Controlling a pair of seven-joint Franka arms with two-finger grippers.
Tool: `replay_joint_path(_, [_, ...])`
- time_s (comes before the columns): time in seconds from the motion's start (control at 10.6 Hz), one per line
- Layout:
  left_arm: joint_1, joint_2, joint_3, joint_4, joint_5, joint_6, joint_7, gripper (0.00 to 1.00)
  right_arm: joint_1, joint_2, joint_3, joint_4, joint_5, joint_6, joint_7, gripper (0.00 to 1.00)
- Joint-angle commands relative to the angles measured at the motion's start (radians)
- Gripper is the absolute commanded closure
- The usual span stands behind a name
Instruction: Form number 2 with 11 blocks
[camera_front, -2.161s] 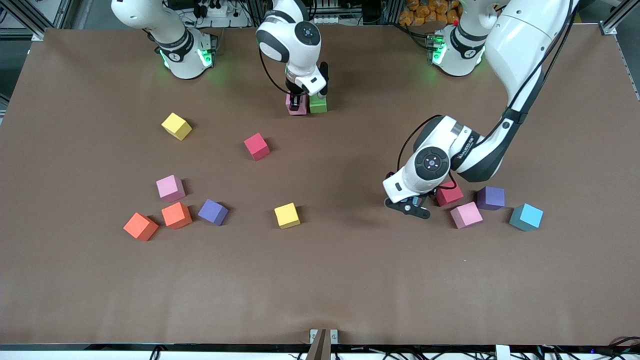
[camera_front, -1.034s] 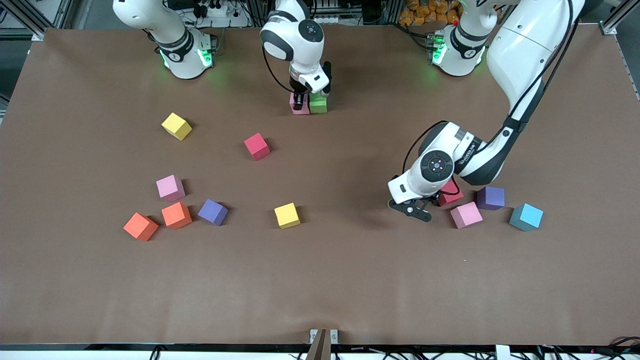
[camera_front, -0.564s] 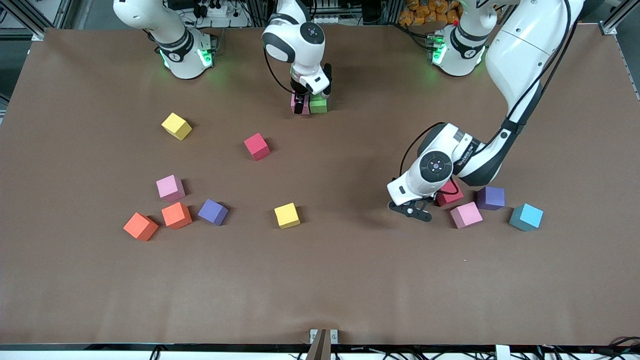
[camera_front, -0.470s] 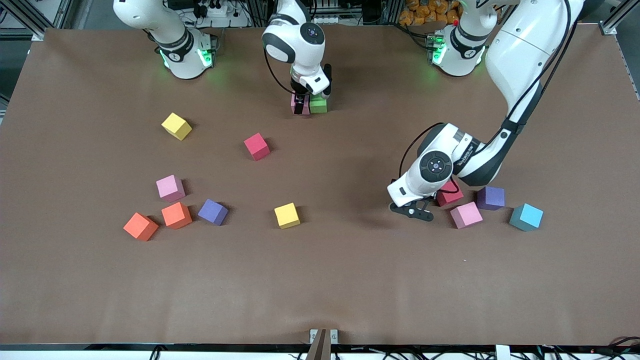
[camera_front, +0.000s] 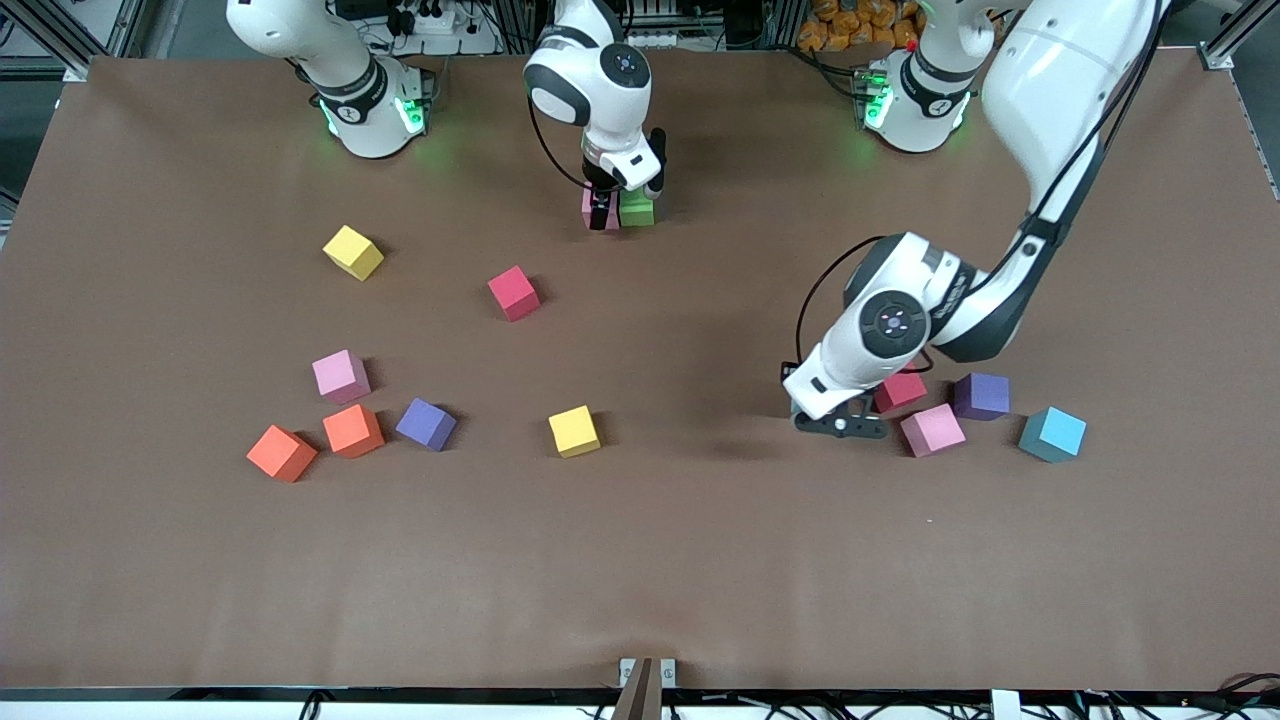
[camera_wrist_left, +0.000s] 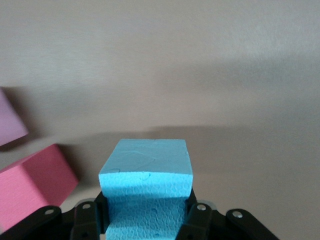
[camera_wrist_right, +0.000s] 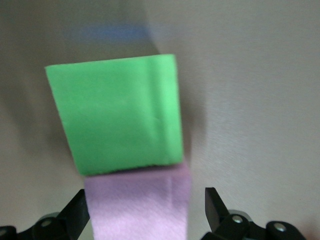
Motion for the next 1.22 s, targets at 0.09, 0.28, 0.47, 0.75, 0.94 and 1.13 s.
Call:
replay_joint_path(0.09, [0.011, -0.052, -0.009, 0.064, -0.102, -0.137, -0.151, 0.68, -0.016, -0.09, -0.038, 0.026, 0.013, -0.118, -0.04, 0.0])
replay_joint_path(0.28, [-0.003, -0.052, -0.029, 0.085, -0.102, -0.16, -0.277, 0.68, -0.082, -0.11, -0.038, 0.077, 0.013, -0.221, -0.037, 0.0])
replay_joint_path(0.47, [-0.008, -0.052, -0.035, 0.085, -0.099, -0.16, -0.357, 0.68, -0.173, -0.096, -0.039, 0.181, 0.001, -0.338, -0.042, 0.0])
replay_joint_path(0.75, [-0.028, -0.053, -0.035, 0.083, -0.09, -0.174, -0.4, 0.68, -0.242, -0.032, -0.157, 0.302, -0.005, -0.415, -0.043, 0.0])
replay_joint_path(0.94, [-0.034, -0.053, -0.035, 0.083, -0.088, -0.177, -0.437, 0.68, -0.37, -0.03, -0.163, 0.31, 0.01, -0.361, -0.045, 0.0])
replay_joint_path(1.13, [-0.045, -0.05, -0.033, 0.083, -0.09, -0.177, -0.462, 0.68, -0.418, -0.006, -0.163, 0.318, 0.015, -0.35, -0.051, 0.0])
